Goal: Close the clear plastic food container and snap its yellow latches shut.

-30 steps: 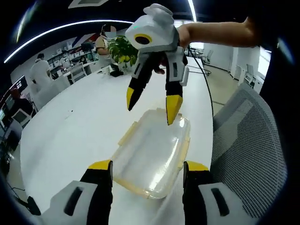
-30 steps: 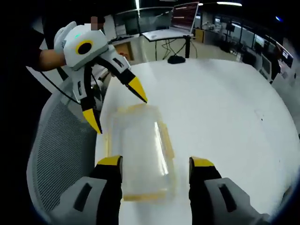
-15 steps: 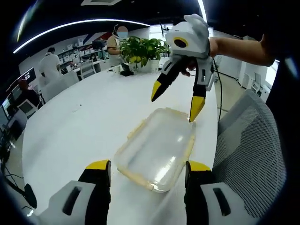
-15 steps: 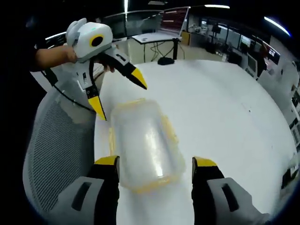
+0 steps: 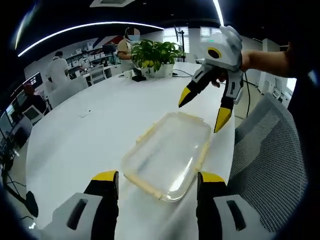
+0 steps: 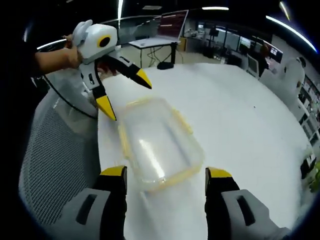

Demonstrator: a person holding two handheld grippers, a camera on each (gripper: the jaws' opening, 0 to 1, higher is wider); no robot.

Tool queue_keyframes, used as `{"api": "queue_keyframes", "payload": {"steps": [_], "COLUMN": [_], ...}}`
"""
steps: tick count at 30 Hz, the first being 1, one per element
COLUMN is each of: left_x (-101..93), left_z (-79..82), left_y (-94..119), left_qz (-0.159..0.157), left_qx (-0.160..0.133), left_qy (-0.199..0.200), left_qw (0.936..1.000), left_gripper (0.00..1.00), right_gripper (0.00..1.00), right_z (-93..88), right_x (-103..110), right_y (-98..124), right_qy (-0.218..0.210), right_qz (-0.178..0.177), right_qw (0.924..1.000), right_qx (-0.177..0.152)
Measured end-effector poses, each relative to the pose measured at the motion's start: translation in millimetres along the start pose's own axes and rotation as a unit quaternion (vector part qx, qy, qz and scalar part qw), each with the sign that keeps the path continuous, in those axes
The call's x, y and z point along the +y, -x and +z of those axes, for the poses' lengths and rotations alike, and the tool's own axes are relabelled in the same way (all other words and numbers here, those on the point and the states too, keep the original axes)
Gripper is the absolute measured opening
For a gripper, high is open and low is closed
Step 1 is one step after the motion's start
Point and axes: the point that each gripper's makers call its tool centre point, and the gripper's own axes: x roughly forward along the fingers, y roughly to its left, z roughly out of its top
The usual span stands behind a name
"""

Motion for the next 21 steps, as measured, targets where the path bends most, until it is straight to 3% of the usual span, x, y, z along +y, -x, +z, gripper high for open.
{"api": "queue_keyframes", "payload": {"steps": [9,21], "left_x": [0.2,-4.0], "left_z": [-9.8,-19.4], "left_y": [-3.7,-8.9], "left_qz": [0.013,0.006], "left_qx": [0.007,0.006], "left_qy": [-0.002,0.019], "left_qw": [0.9999,0.9998], "left_gripper": [0.54,0.47], "right_gripper": [0.57,0.5], "right_z": [-6.0,-11.5], "right_x": [4.8,6.8], "right_y": [-7.7,-16.8], "right_qy": [-0.022,-0.046], "right_qz": [-0.026,-0.042], "right_qw": [0.9991,0.9974], "right_qx": [-0.026,-0.036]}}
